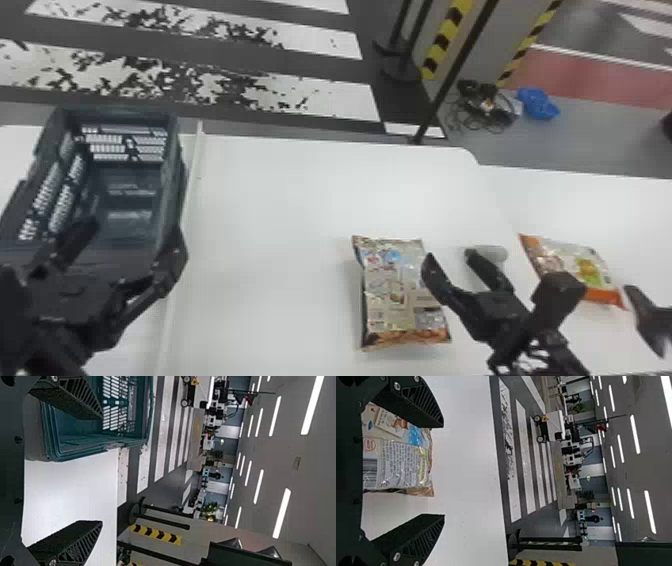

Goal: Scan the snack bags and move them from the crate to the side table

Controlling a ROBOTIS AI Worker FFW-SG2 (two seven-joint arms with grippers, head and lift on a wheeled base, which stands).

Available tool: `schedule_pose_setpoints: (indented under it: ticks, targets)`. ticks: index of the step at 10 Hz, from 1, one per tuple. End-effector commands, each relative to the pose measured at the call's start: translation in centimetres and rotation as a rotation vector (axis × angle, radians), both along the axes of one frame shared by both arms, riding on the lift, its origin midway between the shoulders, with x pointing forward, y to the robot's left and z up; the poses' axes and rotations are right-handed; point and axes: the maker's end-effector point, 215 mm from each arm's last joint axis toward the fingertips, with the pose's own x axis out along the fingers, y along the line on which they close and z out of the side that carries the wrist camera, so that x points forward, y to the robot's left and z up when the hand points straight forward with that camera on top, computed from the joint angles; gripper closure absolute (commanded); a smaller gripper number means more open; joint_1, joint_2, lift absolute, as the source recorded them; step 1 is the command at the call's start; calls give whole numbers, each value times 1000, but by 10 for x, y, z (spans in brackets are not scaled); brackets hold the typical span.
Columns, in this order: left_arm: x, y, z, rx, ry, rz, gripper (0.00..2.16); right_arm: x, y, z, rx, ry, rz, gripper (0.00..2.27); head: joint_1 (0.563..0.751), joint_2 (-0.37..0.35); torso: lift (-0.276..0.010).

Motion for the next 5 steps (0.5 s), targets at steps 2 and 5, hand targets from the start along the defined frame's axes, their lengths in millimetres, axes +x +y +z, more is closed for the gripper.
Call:
schedule_pose_setpoints:
  ticks: [2, 5]
  targets:
    - [-1, -3, 1, -7, 1, -12, 49, -5, -73, -33, 1, 62, -76, 66, 695, -314, -87]
    - [-2, 2, -9, -21, 26, -11, 49, -3, -125, -46, -74, 78, -107, 83, 695, -350, -87]
